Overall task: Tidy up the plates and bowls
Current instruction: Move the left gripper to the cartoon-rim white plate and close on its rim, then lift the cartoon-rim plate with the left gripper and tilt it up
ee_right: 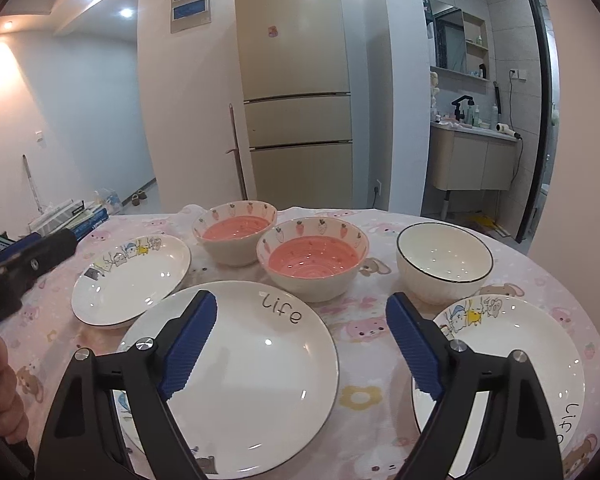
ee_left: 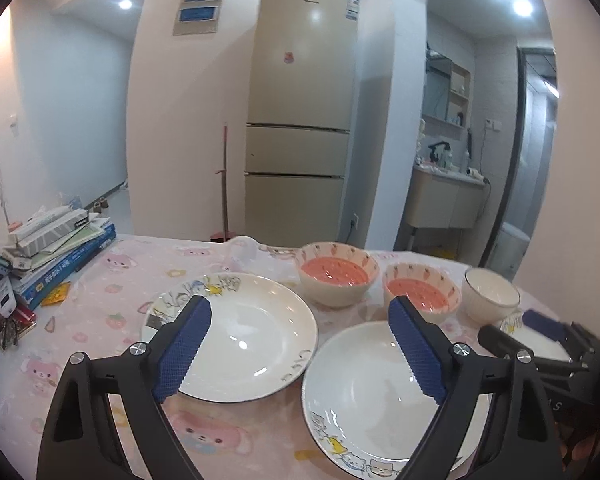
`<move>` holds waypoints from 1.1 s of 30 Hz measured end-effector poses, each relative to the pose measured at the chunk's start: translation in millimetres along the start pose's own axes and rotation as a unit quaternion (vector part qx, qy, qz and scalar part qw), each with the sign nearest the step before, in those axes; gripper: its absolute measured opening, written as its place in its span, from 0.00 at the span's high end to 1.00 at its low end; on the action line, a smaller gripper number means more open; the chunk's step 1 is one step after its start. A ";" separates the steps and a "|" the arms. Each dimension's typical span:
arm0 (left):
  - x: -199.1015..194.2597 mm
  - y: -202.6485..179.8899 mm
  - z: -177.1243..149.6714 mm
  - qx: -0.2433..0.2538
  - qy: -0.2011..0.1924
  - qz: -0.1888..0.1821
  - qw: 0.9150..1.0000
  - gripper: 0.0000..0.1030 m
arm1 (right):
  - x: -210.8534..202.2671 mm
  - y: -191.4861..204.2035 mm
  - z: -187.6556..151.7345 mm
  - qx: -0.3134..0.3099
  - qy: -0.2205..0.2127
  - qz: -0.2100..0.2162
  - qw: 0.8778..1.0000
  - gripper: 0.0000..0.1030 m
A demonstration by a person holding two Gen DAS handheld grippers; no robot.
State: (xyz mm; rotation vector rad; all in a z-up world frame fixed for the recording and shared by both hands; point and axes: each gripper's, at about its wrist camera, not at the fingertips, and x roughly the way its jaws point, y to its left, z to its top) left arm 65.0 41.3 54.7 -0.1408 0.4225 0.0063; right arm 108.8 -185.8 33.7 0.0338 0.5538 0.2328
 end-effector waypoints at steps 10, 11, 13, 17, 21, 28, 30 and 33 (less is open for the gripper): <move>9.2 99.8 26.0 -0.117 0.002 0.063 0.991 0.12 | 19.6 62.1 46.1 -0.016 0.032 0.085 0.996 0.19; 17.4 114.2 23.8 -0.138 0.016 0.068 0.988 0.21 | 25.7 69.5 51.1 -0.014 0.039 0.098 0.994 0.19; 35.9 139.0 16.0 -0.182 0.057 0.057 0.980 0.34 | 43.7 85.1 59.1 -0.009 0.059 0.119 0.991 0.19; 66.3 181.4 -0.6 -0.267 0.108 0.002 0.958 0.36 | 89.9 112.8 61.6 -0.005 0.108 0.126 0.986 0.25; 74.8 198.2 -9.2 -0.279 0.114 0.019 0.953 0.36 | 131.1 118.4 50.7 0.018 0.159 0.124 0.979 0.31; 95.1 208.3 -27.1 -0.320 0.137 0.007 0.937 0.60 | 171.3 116.2 30.7 0.032 0.216 0.126 0.968 0.46; 101.9 205.7 -29.2 -0.313 0.146 0.006 0.939 0.63 | 178.5 116.7 26.5 0.031 0.225 0.122 0.966 0.48; 110.9 204.5 -34.2 -0.310 0.151 0.007 0.938 0.63 | 187.5 114.7 23.1 0.039 0.238 0.120 0.963 0.55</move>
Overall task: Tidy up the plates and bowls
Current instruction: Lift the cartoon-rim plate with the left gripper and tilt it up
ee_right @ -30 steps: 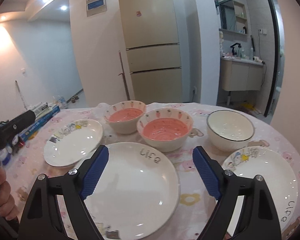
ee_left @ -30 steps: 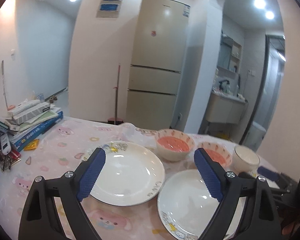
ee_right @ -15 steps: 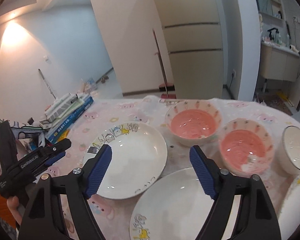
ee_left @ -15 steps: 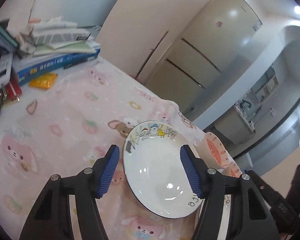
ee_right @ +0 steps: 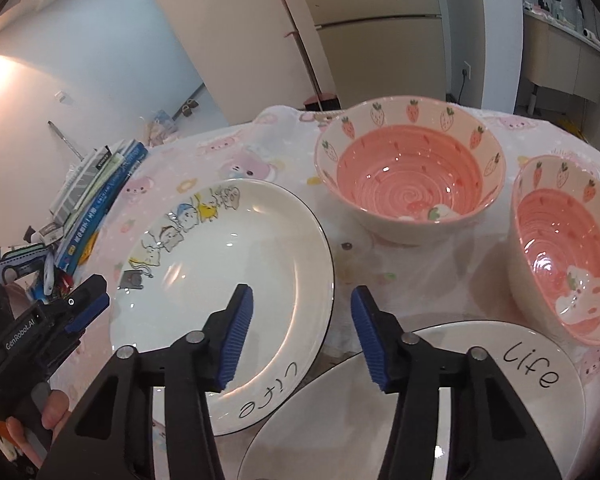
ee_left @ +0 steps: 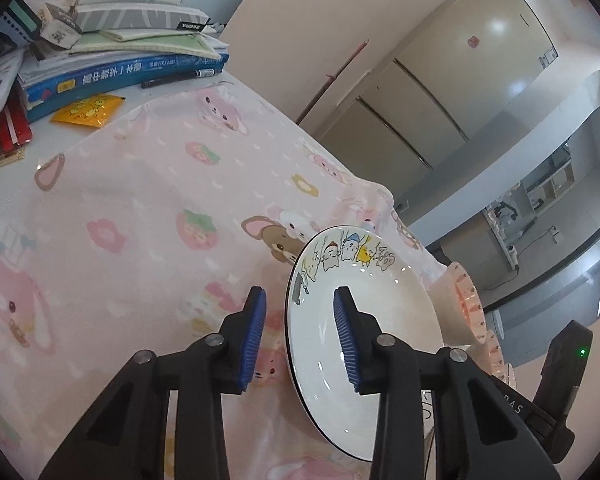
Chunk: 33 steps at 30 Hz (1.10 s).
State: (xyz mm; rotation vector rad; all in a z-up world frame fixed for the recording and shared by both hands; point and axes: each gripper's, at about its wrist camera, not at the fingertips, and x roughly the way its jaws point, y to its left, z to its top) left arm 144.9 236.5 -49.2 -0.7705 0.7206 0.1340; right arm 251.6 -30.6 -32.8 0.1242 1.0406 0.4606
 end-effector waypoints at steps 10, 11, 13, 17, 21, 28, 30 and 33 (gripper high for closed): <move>11.3 19.3 -0.7 -0.058 0.030 -0.034 0.997 0.86 | 11.4 -5.5 6.6 0.000 0.015 0.009 1.000 0.75; 11.4 19.9 -1.3 -0.060 0.031 -0.035 0.997 0.86 | 11.6 -6.0 6.9 0.000 0.013 0.006 1.000 0.77; 13.8 18.0 -1.5 -0.052 0.033 -0.032 0.998 0.86 | 13.8 -5.6 7.1 -0.006 0.013 -0.001 1.000 0.80; 23.1 15.4 -4.4 -0.045 0.048 -0.028 0.997 0.86 | 19.1 -0.6 8.1 -0.028 0.020 -0.020 0.999 0.82; 29.2 8.9 -8.6 -0.025 0.057 -0.009 0.998 0.86 | 23.3 2.4 9.4 -0.038 0.026 -0.028 0.999 0.83; 28.9 -2.8 -12.6 0.009 0.046 0.021 0.999 0.86 | 24.0 1.0 11.2 -0.033 0.031 -0.020 0.999 0.83; 29.0 -1.2 -12.1 0.006 0.047 0.017 0.999 0.86 | 24.5 1.7 11.5 -0.034 0.029 -0.021 0.999 0.83; 29.4 -0.6 -11.9 0.002 0.043 0.016 0.999 0.86 | 24.2 1.4 11.6 -0.034 0.029 -0.020 0.999 0.83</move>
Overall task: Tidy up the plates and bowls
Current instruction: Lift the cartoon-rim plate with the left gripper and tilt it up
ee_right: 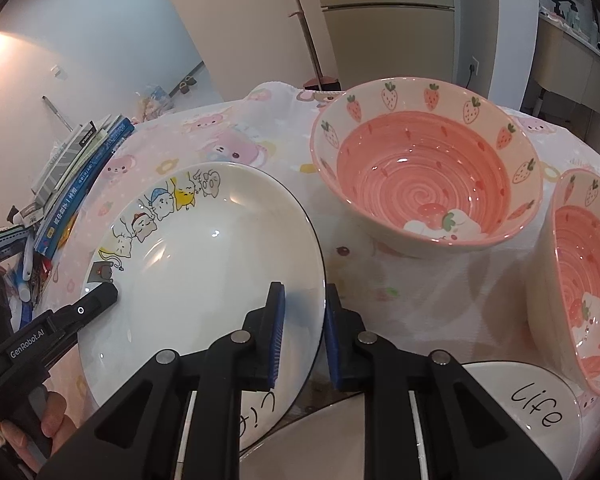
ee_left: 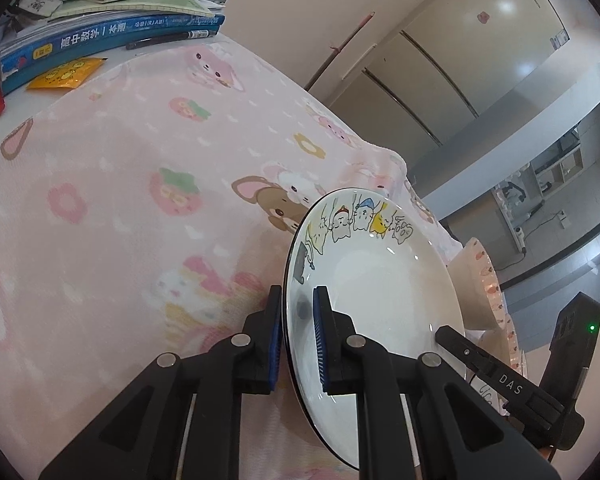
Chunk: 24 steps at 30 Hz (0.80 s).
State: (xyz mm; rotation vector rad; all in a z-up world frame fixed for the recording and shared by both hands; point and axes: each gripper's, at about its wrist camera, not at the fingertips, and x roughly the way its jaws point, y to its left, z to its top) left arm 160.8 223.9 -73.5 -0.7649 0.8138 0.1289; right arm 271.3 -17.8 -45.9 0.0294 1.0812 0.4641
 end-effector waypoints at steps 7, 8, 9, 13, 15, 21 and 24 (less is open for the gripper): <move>-1.8 -8.1 -3.3 0.026 -0.010 0.033 0.999 0.86 | -0.3 0.5 -0.5 -0.003 -0.001 -0.006 1.000 0.83; -1.8 -10.4 -3.7 0.033 -0.012 0.038 0.999 0.86 | -0.3 0.5 -0.4 -0.005 0.000 -0.006 1.000 0.83; -1.9 -12.3 -4.1 0.039 -0.013 0.044 0.998 0.86 | -0.4 1.1 -0.3 -0.007 0.002 -0.006 1.000 0.83; -6.3 -13.0 -3.7 0.043 -0.025 0.052 0.997 0.86 | -3.1 1.4 -1.9 -0.008 0.001 0.007 1.000 0.84; -12.7 -12.7 -2.1 0.043 -0.037 0.050 0.997 0.86 | -6.1 4.5 -3.8 -0.019 -0.004 0.009 1.000 0.84; -27.7 -11.7 1.9 0.034 -0.056 0.037 0.997 0.86 | -16.4 13.6 -4.2 -0.019 -0.012 0.009 1.000 0.84; -29.6 -12.1 3.0 0.031 -0.057 0.036 0.997 0.86 | -20.5 14.3 -5.1 -0.015 -0.014 0.008 1.000 0.84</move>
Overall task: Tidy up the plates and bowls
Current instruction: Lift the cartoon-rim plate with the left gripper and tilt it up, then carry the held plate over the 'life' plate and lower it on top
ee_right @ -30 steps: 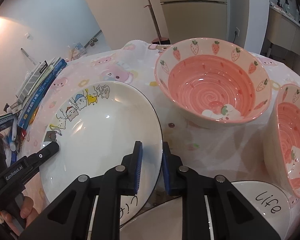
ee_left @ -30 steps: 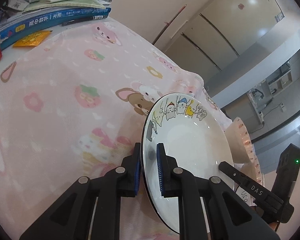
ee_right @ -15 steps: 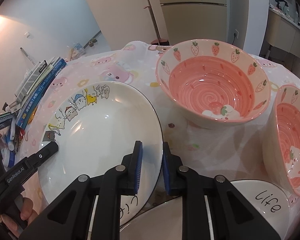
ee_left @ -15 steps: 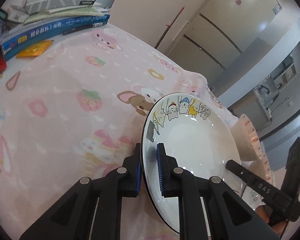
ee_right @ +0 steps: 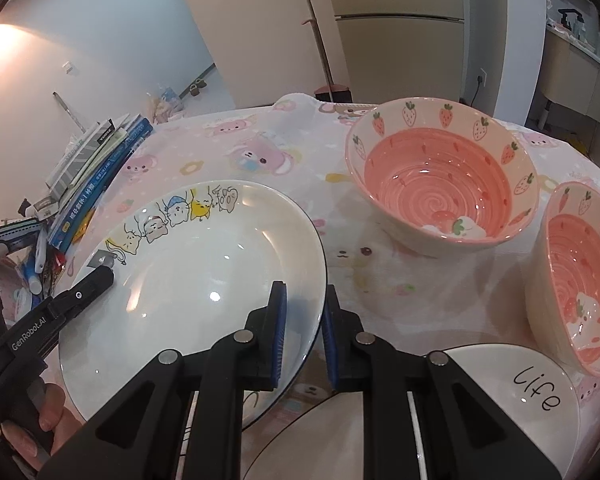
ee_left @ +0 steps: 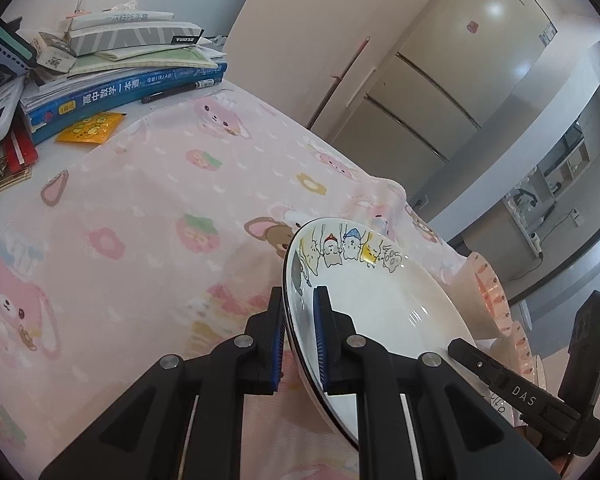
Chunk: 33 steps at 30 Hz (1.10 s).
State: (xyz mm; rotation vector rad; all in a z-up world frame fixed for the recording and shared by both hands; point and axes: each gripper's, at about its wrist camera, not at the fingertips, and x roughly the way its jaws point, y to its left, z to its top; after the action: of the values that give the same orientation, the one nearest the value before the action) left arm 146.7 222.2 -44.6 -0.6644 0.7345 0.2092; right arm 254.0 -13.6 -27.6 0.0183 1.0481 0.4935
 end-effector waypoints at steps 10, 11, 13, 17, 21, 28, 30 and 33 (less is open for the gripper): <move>-16.7 -16.8 -2.9 0.024 -0.004 -0.008 1.000 0.86 | -28.7 -5.4 -4.3 0.005 -0.011 -0.007 1.000 0.85; -20.0 -20.6 -4.4 0.028 -0.003 -0.010 1.000 0.86 | -34.4 -6.9 -5.5 0.005 -0.013 -0.008 1.000 0.85; -25.2 -28.1 -7.8 0.040 -0.001 -0.013 0.999 0.86 | -46.6 -9.6 -7.7 0.003 -0.019 -0.012 1.000 0.85; -32.1 -45.5 -17.2 0.067 0.009 -0.022 0.997 0.86 | -73.1 -19.4 -12.3 0.006 -0.029 -0.021 0.999 0.86; -40.3 -63.8 -26.5 0.077 0.020 -0.038 0.996 0.86 | -94.5 -29.6 -19.3 0.013 -0.034 -0.032 0.999 0.86; -62.1 -97.6 -42.6 0.108 0.029 -0.041 0.993 0.86 | -130.2 -52.4 -38.7 0.039 -0.043 -0.031 0.998 0.86; -67.9 -105.0 -47.5 0.113 0.037 -0.046 0.992 0.86 | -140.1 -58.8 -45.9 0.046 -0.043 -0.032 0.998 0.86; -77.6 -116.7 -56.3 0.129 0.041 -0.051 0.989 0.86 | -155.2 -66.3 -56.1 0.055 -0.044 -0.033 0.997 0.86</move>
State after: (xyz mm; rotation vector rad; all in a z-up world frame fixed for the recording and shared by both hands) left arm 105.4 99.9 33.8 -0.4638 0.7887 -0.0079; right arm 170.4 -146.8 55.6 0.1006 0.9860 0.3718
